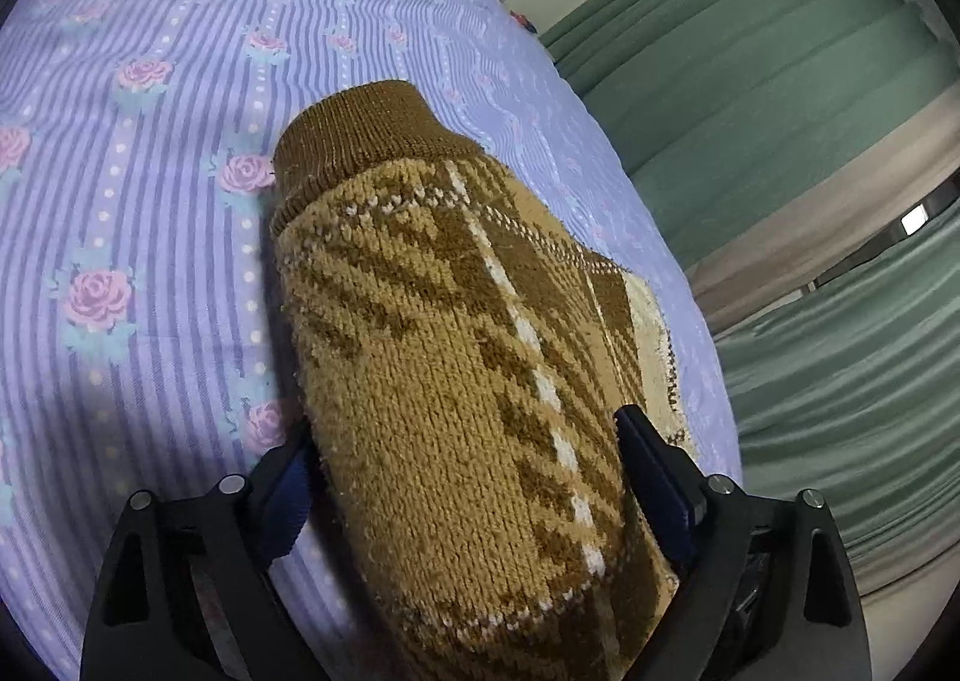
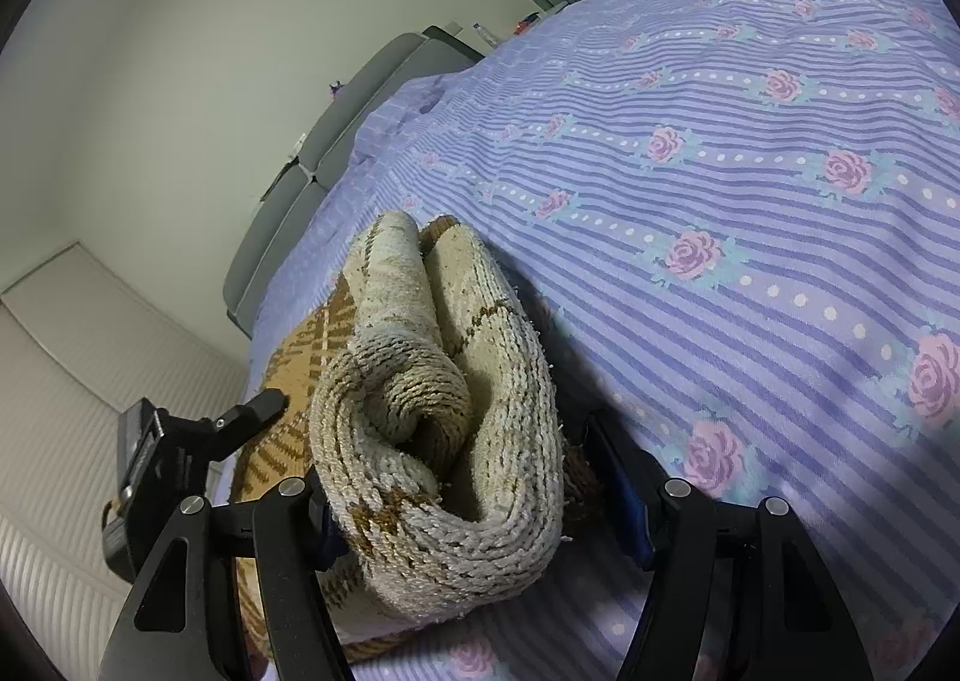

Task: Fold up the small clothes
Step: 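Grasp the bundle with the left gripper while the right gripper holds it, then lift and carry the bundle with both grippers toward the bed edge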

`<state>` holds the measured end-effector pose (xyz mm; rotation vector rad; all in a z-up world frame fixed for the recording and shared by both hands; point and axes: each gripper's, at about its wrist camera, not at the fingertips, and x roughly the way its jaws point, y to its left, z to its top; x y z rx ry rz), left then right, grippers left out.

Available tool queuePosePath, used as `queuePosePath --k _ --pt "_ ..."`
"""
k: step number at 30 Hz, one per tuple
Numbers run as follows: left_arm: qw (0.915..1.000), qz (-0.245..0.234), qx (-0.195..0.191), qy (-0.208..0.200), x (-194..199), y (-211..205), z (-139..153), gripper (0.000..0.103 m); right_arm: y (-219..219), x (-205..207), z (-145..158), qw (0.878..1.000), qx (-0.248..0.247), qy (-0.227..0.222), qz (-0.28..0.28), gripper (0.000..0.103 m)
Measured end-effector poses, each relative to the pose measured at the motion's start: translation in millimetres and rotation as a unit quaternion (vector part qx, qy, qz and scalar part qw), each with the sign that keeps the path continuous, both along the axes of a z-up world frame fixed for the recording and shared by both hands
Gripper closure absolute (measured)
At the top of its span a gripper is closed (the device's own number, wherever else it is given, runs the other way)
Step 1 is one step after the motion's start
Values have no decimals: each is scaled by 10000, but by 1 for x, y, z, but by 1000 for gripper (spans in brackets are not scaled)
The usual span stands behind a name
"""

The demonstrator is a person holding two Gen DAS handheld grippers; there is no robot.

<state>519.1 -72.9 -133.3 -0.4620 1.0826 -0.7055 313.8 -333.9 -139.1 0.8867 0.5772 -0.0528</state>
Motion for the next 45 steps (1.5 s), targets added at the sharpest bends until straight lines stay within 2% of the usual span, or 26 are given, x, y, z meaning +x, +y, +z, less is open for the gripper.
queuePosePath --k 6,9,15,24,35,45 --pt "9995 4 204 -260 -13 -3 9 28 1 1 6 9999 -128 40 16 36" --pt "9980 -20 381 -500 -17 -9 19 32 3 0 10 9998 -181 9 49 41" --pt "9916 -163 750 -1045 -33 -18 45 36 6 -7 24 9993 -339 -116 137 53" --pt "9875 -230 818 -1330 -71 -8 81 38 16 -36 52 9981 -395 -351 323 58" --pt "9845 138 808 -1549 -146 48 128 38 54 -98 99 9942 -528 -633 693 58" --pt "9757 675 935 -1860 -217 116 166 38 116 -142 132 9854 -710 -965 1211 58"
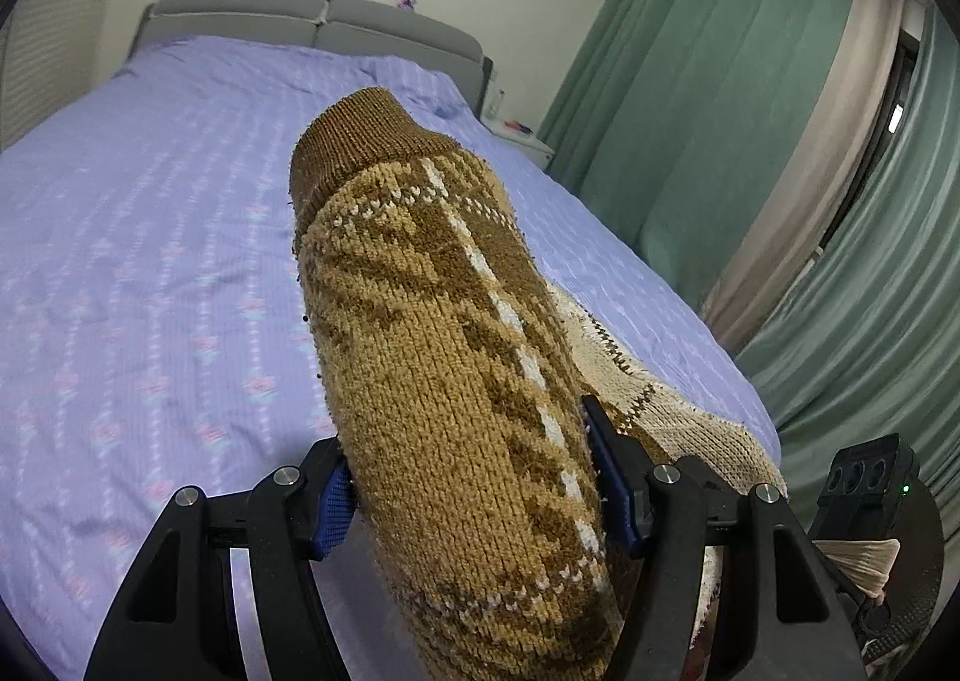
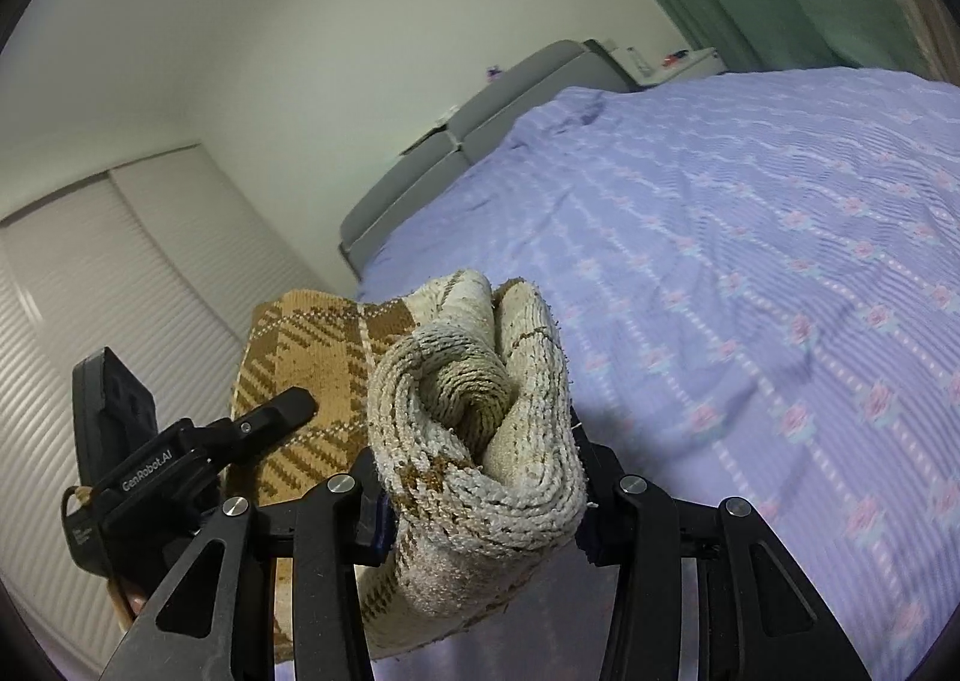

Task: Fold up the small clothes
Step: 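Lift and carry the bundle with both grippers toward the bed edge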

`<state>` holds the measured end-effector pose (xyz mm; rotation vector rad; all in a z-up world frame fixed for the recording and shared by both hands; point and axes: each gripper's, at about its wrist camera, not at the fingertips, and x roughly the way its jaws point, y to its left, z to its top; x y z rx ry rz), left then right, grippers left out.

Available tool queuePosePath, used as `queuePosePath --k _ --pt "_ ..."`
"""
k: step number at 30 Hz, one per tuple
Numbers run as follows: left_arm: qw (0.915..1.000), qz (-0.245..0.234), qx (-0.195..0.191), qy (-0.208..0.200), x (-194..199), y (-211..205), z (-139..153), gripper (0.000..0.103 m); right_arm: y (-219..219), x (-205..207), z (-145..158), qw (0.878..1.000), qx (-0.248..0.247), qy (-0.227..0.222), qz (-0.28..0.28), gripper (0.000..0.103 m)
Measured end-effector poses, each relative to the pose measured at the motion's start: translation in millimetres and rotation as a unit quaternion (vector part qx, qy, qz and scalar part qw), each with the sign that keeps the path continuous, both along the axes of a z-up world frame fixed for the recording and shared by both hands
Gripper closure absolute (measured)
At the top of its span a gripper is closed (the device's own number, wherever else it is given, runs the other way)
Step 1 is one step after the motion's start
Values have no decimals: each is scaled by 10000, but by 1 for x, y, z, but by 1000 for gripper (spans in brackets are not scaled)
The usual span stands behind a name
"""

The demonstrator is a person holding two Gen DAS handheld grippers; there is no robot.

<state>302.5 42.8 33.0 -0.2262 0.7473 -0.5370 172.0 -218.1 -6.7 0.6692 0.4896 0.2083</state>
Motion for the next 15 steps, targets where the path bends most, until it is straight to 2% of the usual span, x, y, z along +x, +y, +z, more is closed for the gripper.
queuePosePath --k 9,15 --pt "9989 335 -201 -246 -39 74 19 38 64 -23 29 9981 -377 -242 420 58" --pt "9970 610 -53 -464 -57 114 32 38 109 -23 40 9960 -529 -350 637 58"
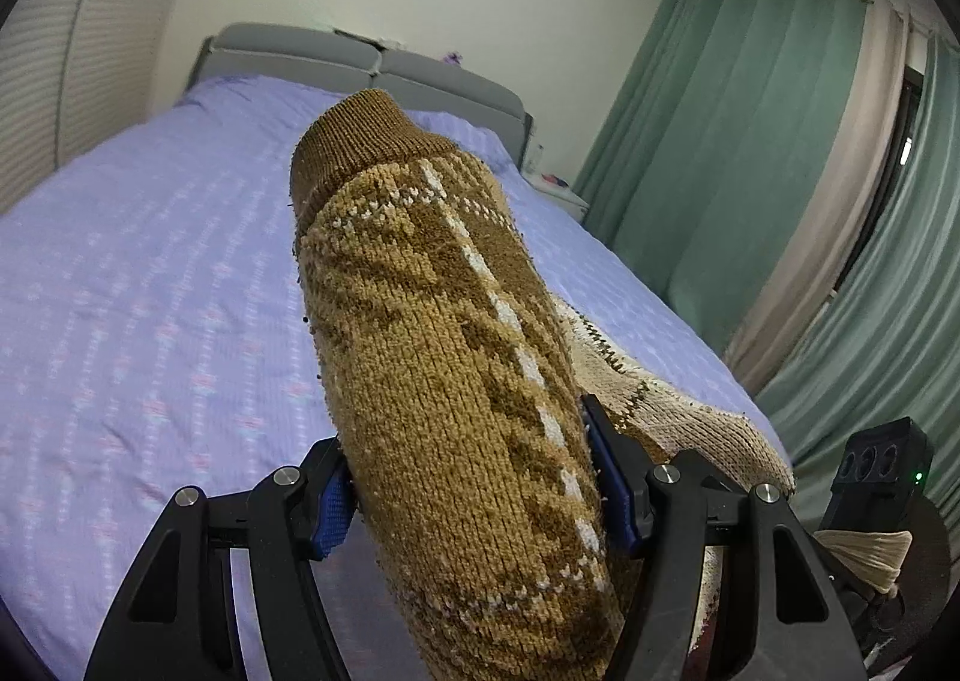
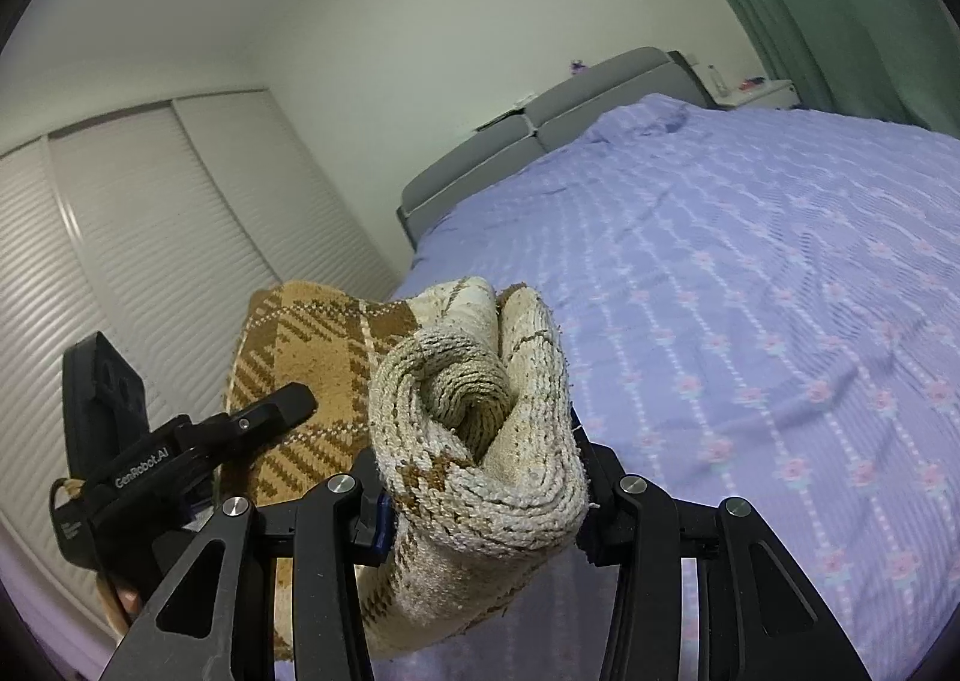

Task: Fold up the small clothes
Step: 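Lift and carry the bundle with both grippers toward the bed edge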

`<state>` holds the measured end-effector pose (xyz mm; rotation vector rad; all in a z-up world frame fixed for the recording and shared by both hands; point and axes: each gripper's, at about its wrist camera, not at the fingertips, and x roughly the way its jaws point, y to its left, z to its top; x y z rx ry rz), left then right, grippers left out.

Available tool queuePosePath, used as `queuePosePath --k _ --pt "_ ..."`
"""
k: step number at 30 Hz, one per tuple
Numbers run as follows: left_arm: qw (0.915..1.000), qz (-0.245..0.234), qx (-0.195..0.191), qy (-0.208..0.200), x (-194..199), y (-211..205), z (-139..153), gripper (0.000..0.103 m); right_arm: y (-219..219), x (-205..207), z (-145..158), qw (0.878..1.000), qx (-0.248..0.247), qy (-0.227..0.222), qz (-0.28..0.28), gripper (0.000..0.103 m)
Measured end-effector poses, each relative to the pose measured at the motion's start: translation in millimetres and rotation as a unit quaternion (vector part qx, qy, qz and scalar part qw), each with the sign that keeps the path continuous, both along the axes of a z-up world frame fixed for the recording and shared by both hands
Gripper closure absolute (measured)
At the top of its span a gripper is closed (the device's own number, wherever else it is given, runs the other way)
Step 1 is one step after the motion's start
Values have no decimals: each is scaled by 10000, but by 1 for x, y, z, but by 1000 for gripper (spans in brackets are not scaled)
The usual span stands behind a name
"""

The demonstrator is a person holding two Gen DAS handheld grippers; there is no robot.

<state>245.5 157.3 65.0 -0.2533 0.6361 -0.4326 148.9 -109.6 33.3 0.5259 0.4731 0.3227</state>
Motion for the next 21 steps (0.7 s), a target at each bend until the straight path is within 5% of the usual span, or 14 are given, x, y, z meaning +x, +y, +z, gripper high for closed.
queuePosePath --k 21 --pt "9961 470 727 -191 18 156 -9 38 161 59 -11 9958 -216 185 870 58"
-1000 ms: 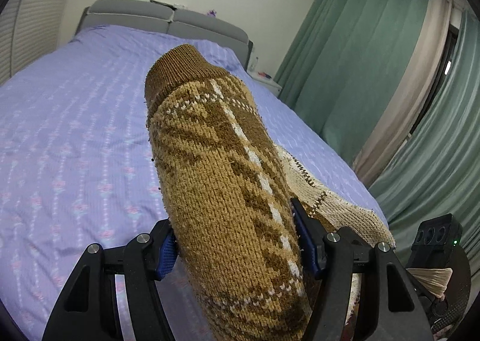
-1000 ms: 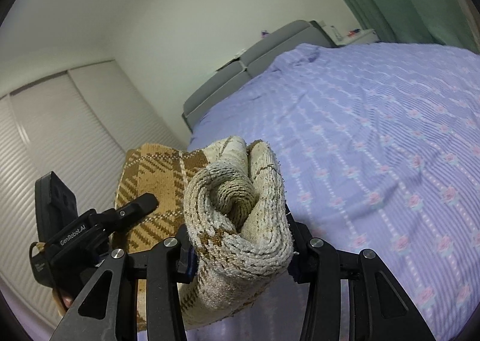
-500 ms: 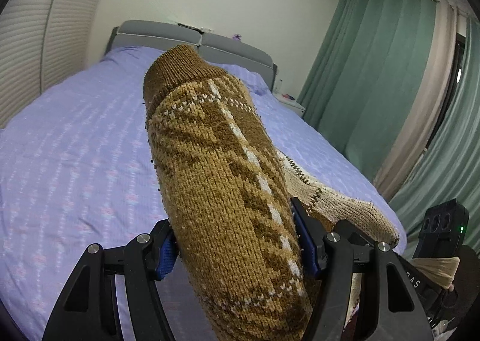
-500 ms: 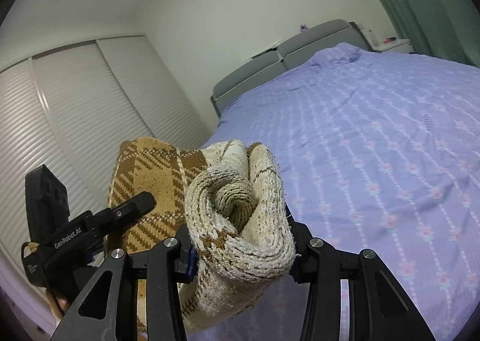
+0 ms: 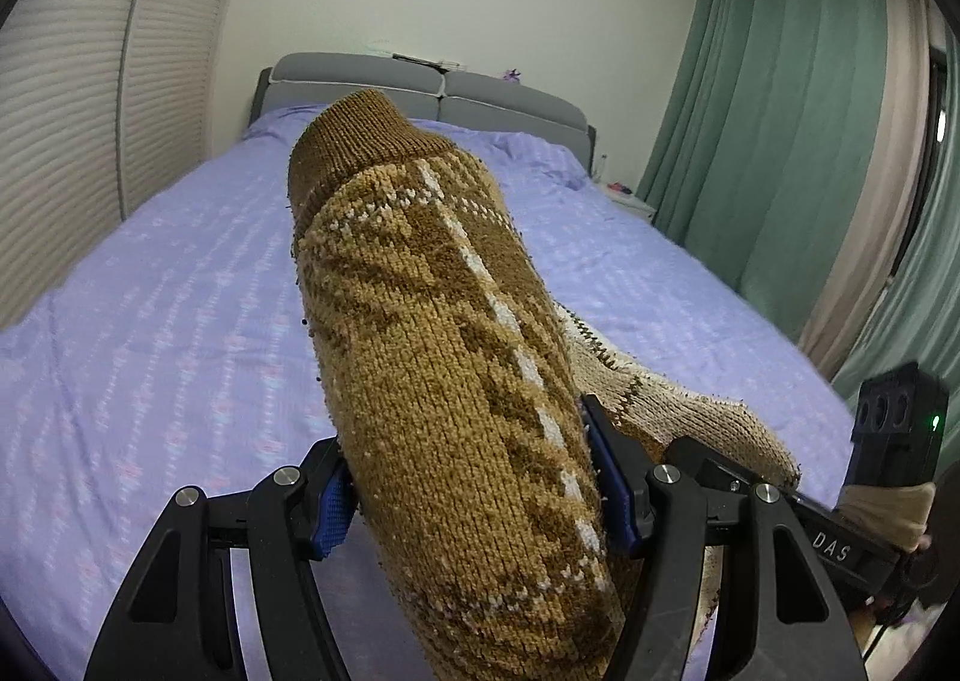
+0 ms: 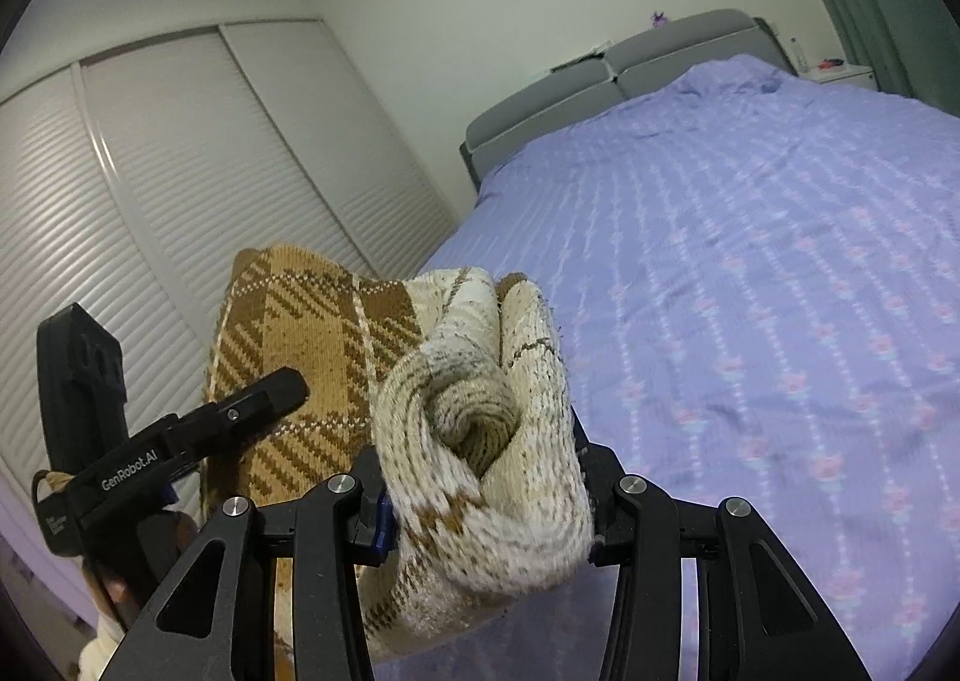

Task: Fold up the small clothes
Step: 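Lift and carry the bundle with both grippers toward the bed edge, then lower the bundle onto the bed and open both grippers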

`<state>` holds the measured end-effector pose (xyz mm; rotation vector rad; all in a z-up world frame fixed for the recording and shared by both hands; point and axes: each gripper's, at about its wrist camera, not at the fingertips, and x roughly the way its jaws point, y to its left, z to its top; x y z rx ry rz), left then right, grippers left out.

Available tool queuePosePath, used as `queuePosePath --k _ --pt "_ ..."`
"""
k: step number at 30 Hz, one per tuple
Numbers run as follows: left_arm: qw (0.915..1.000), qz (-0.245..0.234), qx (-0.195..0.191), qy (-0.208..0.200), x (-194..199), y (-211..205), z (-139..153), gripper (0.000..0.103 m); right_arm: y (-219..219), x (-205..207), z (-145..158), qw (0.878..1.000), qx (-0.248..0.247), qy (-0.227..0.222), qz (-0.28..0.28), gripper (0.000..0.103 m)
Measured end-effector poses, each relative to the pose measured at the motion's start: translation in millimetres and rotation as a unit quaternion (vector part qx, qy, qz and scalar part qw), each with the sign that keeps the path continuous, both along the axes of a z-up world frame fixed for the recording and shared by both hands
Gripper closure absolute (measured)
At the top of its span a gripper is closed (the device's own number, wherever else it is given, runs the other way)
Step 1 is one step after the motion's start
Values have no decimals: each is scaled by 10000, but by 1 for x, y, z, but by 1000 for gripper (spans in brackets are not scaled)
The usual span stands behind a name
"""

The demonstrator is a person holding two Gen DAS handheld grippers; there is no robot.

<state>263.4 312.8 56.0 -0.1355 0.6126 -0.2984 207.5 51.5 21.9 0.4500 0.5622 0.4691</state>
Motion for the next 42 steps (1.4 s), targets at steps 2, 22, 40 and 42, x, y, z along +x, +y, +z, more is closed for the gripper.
queuePosePath --k 2,22,40,42 --pt "9999 2 132 -28 5 16 -5 38 19 9 -4 9999 -44 63 109 59" --pt "9971 -325 554 418 93 149 -63 40 187 83 -59 9970 -381 355 578 63" --pt "9825 569 1371 1126 96 192 -113 27 194 102 -115 9889 -119 1109 976 43" --pt "9837 919 1241 920 76 199 -98 23 188 103 -112 9895 -137 1025 1011 43"
